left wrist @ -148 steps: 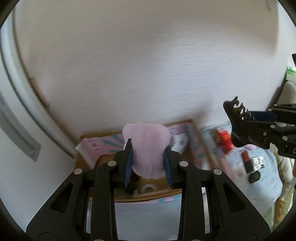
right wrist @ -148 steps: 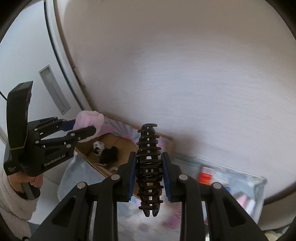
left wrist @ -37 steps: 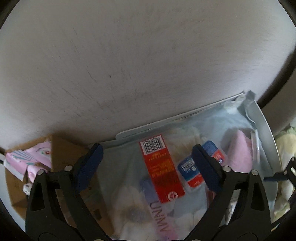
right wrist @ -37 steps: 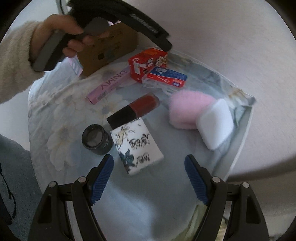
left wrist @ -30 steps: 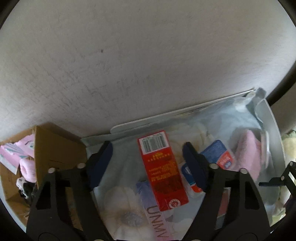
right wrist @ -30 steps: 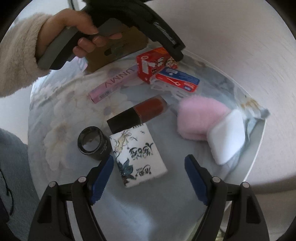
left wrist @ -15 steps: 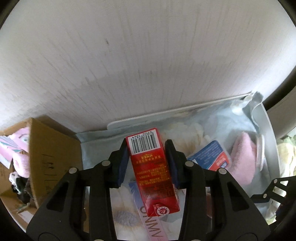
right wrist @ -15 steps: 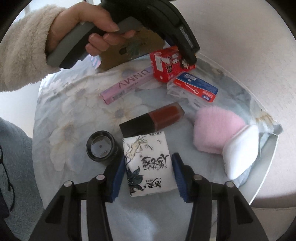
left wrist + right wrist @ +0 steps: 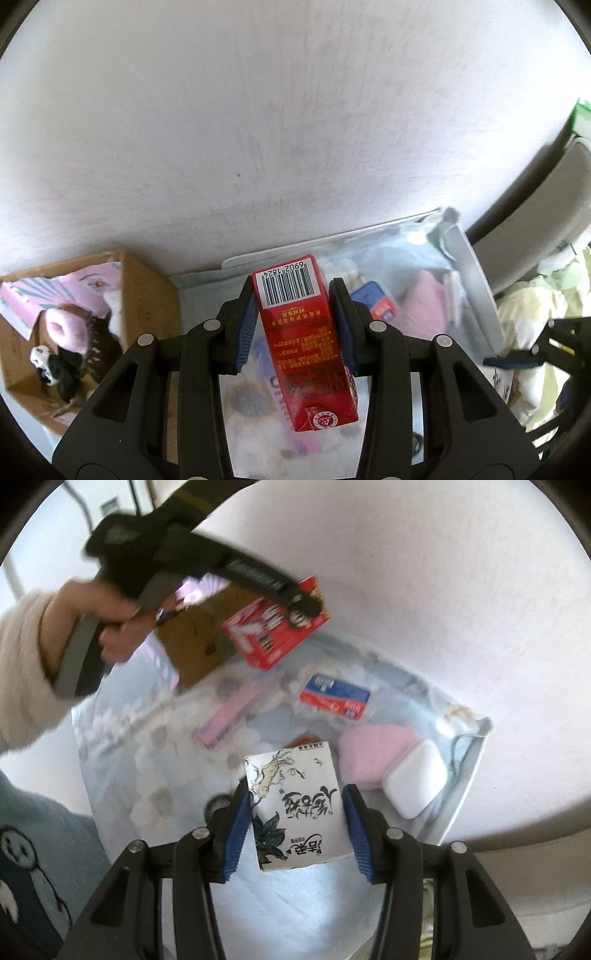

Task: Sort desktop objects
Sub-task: 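Carry the red box and white packet into the cardboard box and release both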

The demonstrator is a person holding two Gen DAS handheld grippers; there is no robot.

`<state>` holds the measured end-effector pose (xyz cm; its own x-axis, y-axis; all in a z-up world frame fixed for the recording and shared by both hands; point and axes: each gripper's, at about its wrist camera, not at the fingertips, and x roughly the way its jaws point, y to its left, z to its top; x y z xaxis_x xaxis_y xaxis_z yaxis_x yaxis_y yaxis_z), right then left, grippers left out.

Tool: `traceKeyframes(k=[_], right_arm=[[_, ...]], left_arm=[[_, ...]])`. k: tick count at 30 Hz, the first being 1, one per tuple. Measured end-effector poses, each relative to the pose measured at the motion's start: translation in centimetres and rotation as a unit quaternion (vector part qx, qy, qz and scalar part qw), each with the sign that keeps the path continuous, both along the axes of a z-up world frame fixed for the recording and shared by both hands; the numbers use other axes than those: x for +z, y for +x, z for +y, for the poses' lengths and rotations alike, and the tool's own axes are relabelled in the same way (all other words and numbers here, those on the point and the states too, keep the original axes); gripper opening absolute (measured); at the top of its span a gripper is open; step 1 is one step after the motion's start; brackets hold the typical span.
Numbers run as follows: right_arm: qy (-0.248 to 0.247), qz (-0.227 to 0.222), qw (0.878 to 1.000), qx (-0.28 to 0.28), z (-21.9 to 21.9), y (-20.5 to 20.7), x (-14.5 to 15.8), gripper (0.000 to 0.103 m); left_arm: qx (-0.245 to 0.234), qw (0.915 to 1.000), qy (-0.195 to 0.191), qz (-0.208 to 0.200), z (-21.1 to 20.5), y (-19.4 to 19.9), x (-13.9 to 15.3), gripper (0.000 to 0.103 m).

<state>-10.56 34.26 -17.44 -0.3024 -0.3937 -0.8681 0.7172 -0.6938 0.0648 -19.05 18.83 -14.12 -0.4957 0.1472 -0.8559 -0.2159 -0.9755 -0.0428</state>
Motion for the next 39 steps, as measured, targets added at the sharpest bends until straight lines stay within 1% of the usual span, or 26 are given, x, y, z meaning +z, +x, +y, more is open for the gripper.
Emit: traceKeyframes(k=[5, 6, 7, 9, 10, 12, 14, 18, 20, 25, 29, 34, 39], right_arm=[[-0.002, 0.005, 0.999, -0.040, -0.9, 0.3, 3.3, 0.046], [-0.002, 0.005, 0.999, -0.045, -1.3, 0.4, 3.9, 0.046], [-0.001, 0.008, 0.999, -0.050, -1.7, 0.4, 4.6, 0.046], [-0.001, 0.012, 0.998, -0.059, -2.9, 0.6, 5.5, 0.046], [-0.001, 0.017, 0.998, -0.063, -3.4, 0.6, 6.2, 0.046], [0.003, 0.023, 0.997, -0.071, -4.2, 0.3, 7.3, 0.046], [0.001, 0.028, 0.996, -0.080, -5.4, 0.0, 8.4, 0.046], [-0.009, 0.037, 0.996, -0.080, -8.4, -0.3, 10.5, 0.046], [-0.010, 0.040, 0.996, -0.073, -10.3, -0.5, 11.3, 0.046], [-0.014, 0.048, 0.997, -0.056, -15.3, -1.3, 12.3, 0.046], [-0.032, 0.036, 0.997, -0.055, -18.6, -1.9, 12.2, 0.046], [-0.017, 0.022, 0.999, -0.047, -23.3, -3.0, 10.7, 0.046], [-0.012, -0.006, 0.999, -0.047, -26.2, -4.1, 8.6, 0.046]], left_arm=[[-0.021, 0.9995, 0.015, 0.017, -1.5, 2.9, 3.5, 0.035], [-0.024, 0.9993, 0.020, 0.023, -2.0, 3.4, 4.3, 0.035], [-0.026, 0.9991, 0.023, 0.025, -3.8, 3.5, 5.3, 0.035], [-0.027, 0.9987, 0.027, 0.034, -4.6, 4.2, 6.3, 0.035], [-0.028, 0.9984, 0.025, 0.043, -5.4, 4.8, 7.2, 0.035], [-0.028, 0.9980, 0.021, 0.053, -5.6, 5.2, 7.8, 0.035], [-0.026, 0.9974, 0.016, 0.065, -6.8, 5.8, 8.7, 0.035], [-0.014, 0.9962, 0.014, 0.085, -10.8, 7.2, 11.4, 0.035], [-0.004, 0.9955, 0.012, 0.094, -12.8, 7.7, 12.2, 0.035], [0.017, 0.9951, 0.000, 0.097, -17.4, 8.1, 12.6, 0.033], [0.038, 0.9948, -0.006, 0.094, -21.1, 8.1, 12.2, 0.032], [0.068, 0.9941, 0.003, 0.085, -25.6, 7.6, 10.9, 0.028], [0.096, 0.9930, 0.011, 0.068, -29.6, 7.2, 9.1, 0.027]])
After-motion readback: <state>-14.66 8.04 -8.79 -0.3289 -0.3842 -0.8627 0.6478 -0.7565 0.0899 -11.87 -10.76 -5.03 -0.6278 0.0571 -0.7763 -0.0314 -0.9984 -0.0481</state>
